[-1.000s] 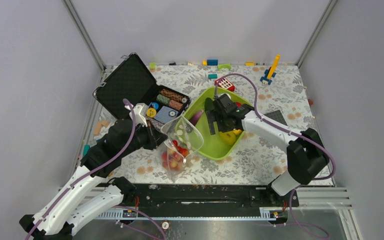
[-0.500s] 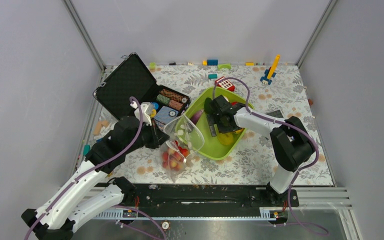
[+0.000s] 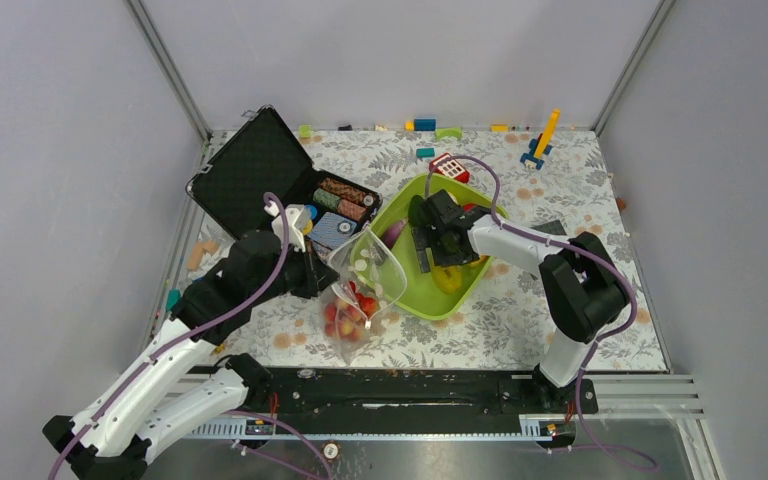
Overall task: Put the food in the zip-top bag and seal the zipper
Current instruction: Pick up the fake fruit from the bin, then place the fake fruit in the zipper food storage bag.
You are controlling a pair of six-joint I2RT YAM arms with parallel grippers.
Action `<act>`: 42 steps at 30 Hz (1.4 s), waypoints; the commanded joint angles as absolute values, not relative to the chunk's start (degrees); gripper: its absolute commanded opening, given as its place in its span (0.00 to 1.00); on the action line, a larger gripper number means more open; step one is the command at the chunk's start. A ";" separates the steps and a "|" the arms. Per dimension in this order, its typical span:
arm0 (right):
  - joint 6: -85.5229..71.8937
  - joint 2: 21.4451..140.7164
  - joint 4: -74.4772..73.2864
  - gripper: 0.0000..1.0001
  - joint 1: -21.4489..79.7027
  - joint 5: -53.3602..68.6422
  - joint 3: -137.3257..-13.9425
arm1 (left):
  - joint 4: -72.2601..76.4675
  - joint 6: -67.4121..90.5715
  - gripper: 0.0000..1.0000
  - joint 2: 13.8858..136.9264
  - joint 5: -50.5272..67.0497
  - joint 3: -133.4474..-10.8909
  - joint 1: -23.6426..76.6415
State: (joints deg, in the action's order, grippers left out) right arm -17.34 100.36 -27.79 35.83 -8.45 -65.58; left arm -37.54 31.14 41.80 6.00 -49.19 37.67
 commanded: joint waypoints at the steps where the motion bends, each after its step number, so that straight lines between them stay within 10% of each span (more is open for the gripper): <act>1: -18.62 100.32 -27.05 0.91 35.60 -6.51 -64.52 | -37.44 28.75 0.00 41.82 7.37 -52.57 37.44; 12: -18.76 100.54 -27.49 0.87 35.55 -6.38 -62.82 | -36.30 29.97 0.00 39.35 4.24 -50.81 37.36; 22: -18.45 90.32 -24.41 0.35 35.60 -5.49 -60.41 | -35.26 30.68 0.00 37.96 4.85 -49.62 37.38; 42: -23.68 58.94 39.59 0.32 35.68 37.48 -42.56 | -35.02 30.51 0.00 37.87 4.65 -49.72 37.27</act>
